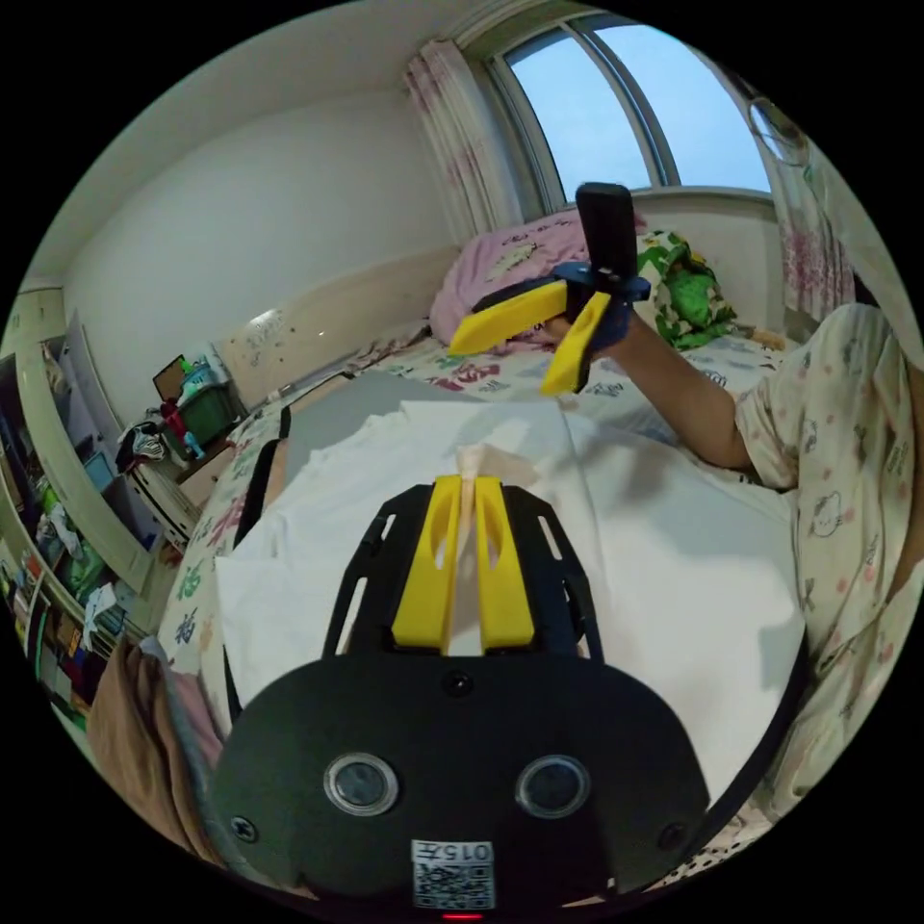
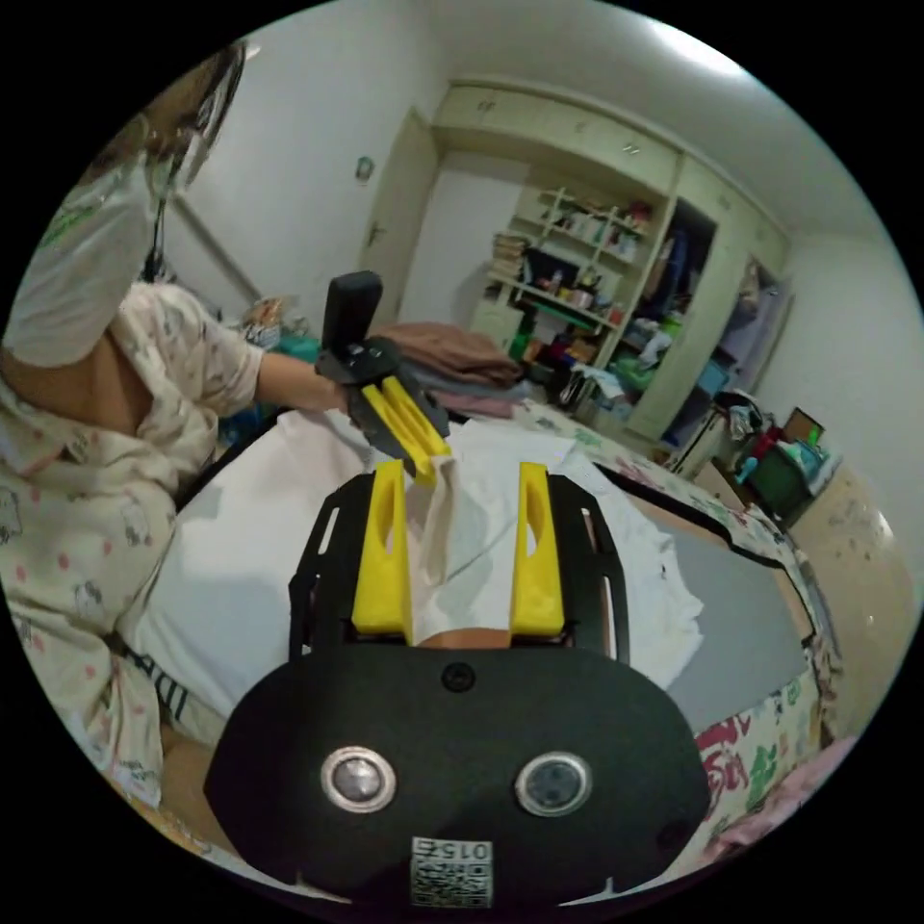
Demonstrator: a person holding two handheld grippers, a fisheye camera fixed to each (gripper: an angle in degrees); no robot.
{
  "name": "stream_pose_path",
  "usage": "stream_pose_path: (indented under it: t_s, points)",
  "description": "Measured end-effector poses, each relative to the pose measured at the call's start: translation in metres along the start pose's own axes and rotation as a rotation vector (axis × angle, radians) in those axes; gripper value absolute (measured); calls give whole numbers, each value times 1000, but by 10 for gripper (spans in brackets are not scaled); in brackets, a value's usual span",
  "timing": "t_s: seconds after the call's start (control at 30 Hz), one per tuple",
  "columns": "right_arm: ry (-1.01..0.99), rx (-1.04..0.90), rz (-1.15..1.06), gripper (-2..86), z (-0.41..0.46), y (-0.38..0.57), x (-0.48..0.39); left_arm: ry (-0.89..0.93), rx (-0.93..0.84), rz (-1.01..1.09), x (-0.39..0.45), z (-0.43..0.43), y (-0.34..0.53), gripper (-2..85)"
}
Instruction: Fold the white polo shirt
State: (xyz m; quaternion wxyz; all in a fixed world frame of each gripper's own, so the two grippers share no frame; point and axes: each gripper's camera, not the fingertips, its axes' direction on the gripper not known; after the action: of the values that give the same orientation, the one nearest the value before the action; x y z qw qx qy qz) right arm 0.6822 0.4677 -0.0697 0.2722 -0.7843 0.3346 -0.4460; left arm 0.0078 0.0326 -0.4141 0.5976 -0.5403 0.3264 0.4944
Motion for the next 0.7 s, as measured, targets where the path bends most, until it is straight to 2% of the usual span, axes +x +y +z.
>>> stream_pose_path:
  t_s: [0.13, 0.17, 0.27, 0.33, 0.47, 0.53, 0.63, 0.7]
  points:
    - [-56, -106, -14, 162, 16, 4, -19, -67, 7, -37, -4, -32, -18, 11]
    - [-48, -118, 1, 143, 18, 7, -23, -72, 9, -41, -5, -37, -20, 12]
    - [77, -180, 19, 12, 20, 18, -34, -32, -8, -58, -7, -50, -33, 16]
    - [78, -200, 13, 3, 8, 29, -39, -44, -10, -108, -14, -66, -35, 21]
    - [105, -70, 59, -4, -59, 64, -44, -160, -6, -185, -45, -103, -22, 40]
    - [75, 35, 64, -5, -94, 86, -46, -265, -111, -276, -87, -114, -14, 75]
    - [51, 197, 58, -5, -148, 127, -54, -286, -220, -401, -138, -118, -5, 111]
    - [29, 307, 49, -5, -184, 158, -61, -283, -241, -407, -151, -115, -4, 117]
